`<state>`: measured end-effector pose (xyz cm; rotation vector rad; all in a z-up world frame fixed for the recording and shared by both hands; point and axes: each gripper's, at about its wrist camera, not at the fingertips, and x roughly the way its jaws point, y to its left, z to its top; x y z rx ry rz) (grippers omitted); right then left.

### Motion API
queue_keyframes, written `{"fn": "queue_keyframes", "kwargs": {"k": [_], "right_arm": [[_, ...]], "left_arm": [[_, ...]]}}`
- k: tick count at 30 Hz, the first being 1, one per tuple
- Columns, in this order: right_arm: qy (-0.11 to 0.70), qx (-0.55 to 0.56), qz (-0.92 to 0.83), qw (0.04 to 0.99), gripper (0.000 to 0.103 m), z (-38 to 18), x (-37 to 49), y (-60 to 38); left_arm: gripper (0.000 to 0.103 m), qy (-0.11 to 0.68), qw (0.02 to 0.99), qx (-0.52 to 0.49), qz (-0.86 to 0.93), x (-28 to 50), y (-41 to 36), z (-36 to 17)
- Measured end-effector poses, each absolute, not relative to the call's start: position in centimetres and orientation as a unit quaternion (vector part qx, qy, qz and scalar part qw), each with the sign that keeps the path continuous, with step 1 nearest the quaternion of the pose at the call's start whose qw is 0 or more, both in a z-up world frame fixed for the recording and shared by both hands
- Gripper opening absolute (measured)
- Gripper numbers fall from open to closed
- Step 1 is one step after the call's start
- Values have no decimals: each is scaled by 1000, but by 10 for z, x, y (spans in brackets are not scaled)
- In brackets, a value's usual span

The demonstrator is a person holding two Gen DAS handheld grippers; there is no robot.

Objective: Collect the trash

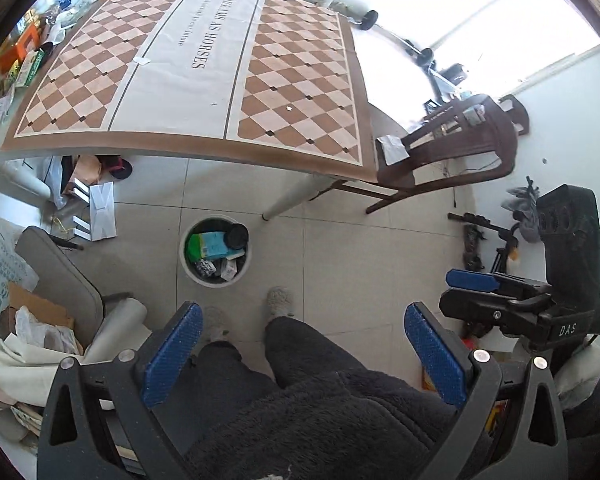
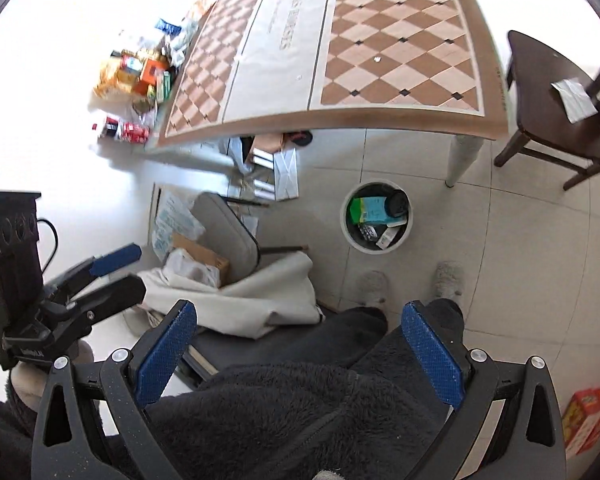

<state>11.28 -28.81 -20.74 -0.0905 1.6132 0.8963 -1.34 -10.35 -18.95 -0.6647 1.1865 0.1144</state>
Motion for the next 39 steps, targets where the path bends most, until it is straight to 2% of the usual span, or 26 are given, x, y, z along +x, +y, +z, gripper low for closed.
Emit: {"fn": "queue_keyframes", "kwargs": {"k": [10,39], "right_arm": [[690,-15,372,621,103,-180,82,-290],[693,-35,369,618,103,-188,73,-301]], "left_arm": [[103,535,783,-315,46,-40,-93,-168],[103,533,793,-292,37,-45,-105,-165]]}}
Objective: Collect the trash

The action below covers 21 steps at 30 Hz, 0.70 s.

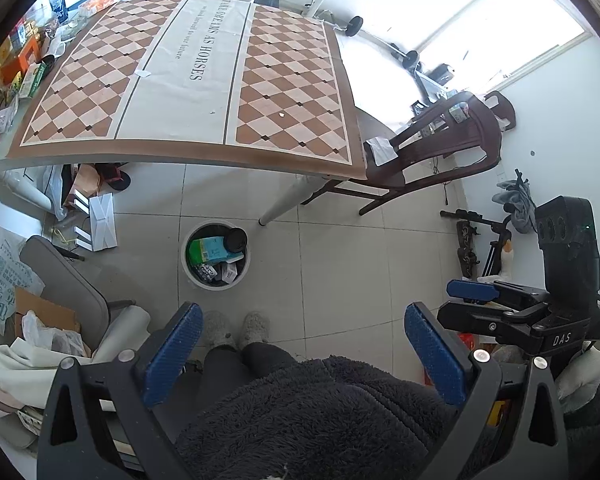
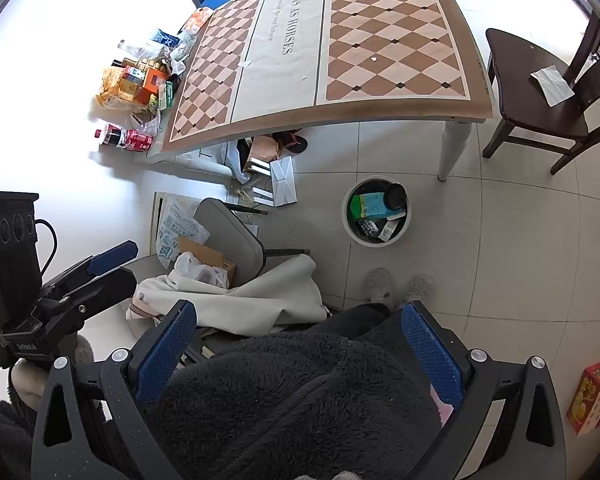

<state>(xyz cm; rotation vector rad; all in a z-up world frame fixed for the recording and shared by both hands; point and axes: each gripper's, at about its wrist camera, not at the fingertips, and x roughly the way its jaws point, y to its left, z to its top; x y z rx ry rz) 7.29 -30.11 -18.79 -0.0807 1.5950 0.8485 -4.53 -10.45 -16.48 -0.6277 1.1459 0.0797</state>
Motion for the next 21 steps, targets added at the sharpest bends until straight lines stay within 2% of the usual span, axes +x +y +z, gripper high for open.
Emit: {"fn": "queue_keyframes", "kwargs": {"k": [21], "right_arm": [[693,-40,369,618,103,-186,75,-306]], "left_arm": [[103,534,793,-291,33,-46,-109,-164]]}}
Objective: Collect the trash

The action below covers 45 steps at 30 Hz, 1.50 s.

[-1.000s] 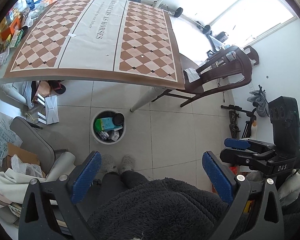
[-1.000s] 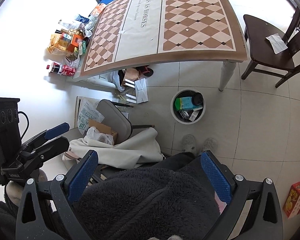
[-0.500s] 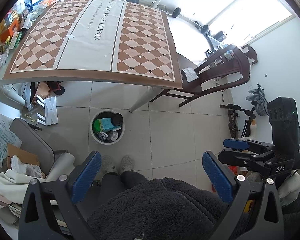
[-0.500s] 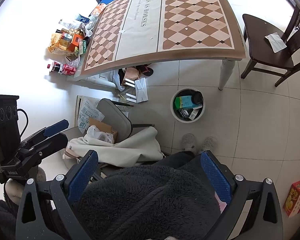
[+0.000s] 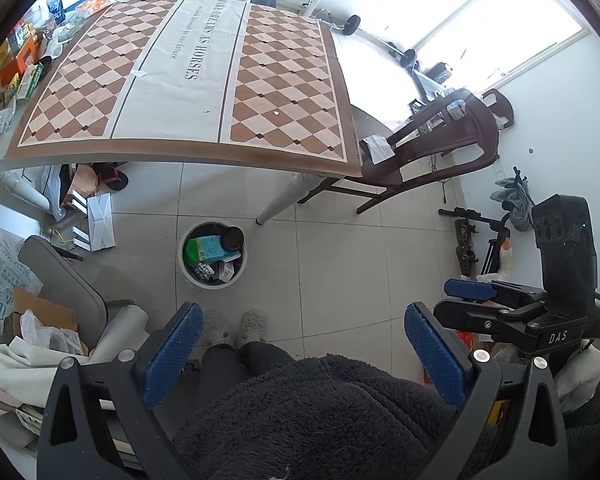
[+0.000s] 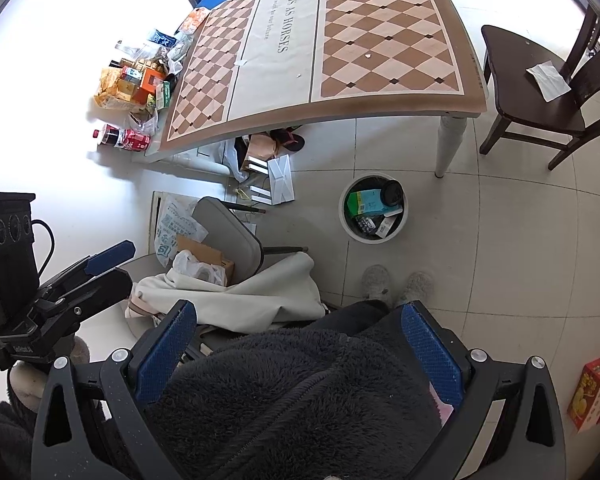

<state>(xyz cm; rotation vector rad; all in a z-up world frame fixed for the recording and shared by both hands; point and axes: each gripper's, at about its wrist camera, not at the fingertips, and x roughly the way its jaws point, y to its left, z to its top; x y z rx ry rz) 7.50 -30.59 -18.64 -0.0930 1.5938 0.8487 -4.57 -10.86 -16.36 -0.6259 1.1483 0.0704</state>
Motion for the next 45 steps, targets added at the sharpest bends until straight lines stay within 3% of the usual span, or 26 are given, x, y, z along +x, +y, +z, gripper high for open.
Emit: {"fn": "queue_keyframes", "kwargs": {"k": [45], "right_arm": [[695,-35,365,619,103,-186,66,-309]], "left_arm": [[103,536,793,-288,29,-48,-108,-163]]}}
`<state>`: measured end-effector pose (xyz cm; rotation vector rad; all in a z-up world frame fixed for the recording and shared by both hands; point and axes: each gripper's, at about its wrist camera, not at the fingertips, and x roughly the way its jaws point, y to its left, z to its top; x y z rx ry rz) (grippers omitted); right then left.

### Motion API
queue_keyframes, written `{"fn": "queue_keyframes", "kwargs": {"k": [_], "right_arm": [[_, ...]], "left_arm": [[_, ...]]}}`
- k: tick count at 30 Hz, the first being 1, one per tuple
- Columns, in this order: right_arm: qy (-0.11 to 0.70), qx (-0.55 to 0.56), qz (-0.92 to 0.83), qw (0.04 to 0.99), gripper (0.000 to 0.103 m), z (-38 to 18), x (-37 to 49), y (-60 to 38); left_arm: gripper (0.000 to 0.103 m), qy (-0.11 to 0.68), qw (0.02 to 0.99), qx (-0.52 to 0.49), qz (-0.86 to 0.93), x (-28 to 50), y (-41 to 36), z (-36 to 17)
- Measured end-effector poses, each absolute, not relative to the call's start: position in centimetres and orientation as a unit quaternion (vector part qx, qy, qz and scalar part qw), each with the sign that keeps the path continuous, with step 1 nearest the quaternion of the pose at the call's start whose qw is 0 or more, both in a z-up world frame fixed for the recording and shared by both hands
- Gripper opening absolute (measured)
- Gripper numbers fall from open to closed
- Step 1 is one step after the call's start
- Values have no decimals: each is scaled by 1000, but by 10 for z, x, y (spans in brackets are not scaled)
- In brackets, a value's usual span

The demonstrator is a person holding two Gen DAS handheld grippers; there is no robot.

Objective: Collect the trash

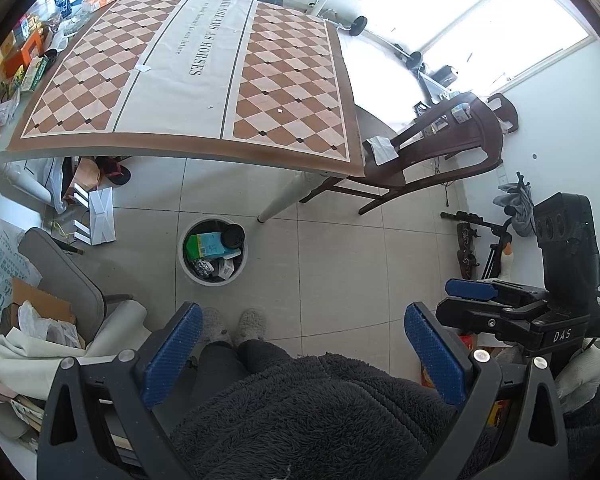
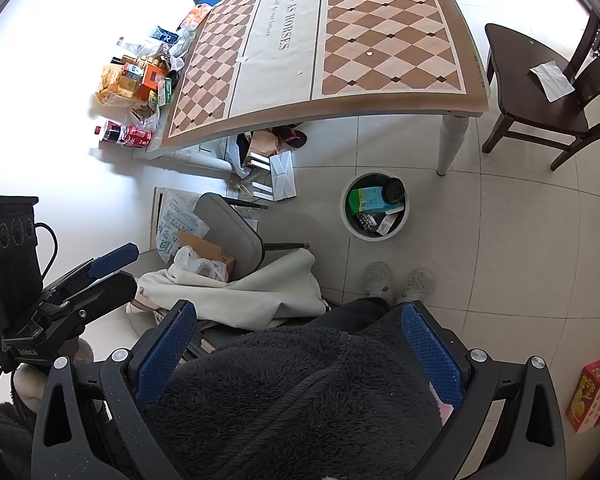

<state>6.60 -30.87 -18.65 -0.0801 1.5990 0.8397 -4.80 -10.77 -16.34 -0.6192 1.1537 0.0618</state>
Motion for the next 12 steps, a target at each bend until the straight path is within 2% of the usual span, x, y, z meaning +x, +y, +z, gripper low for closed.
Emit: {"fn": "queue_keyframes", "kwargs": {"k": [12], "right_arm": [[695,-35,365,618,103,-186,67,-310]], "left_arm": [[103,535,791,-294,36,-52,-106,-165]]}}
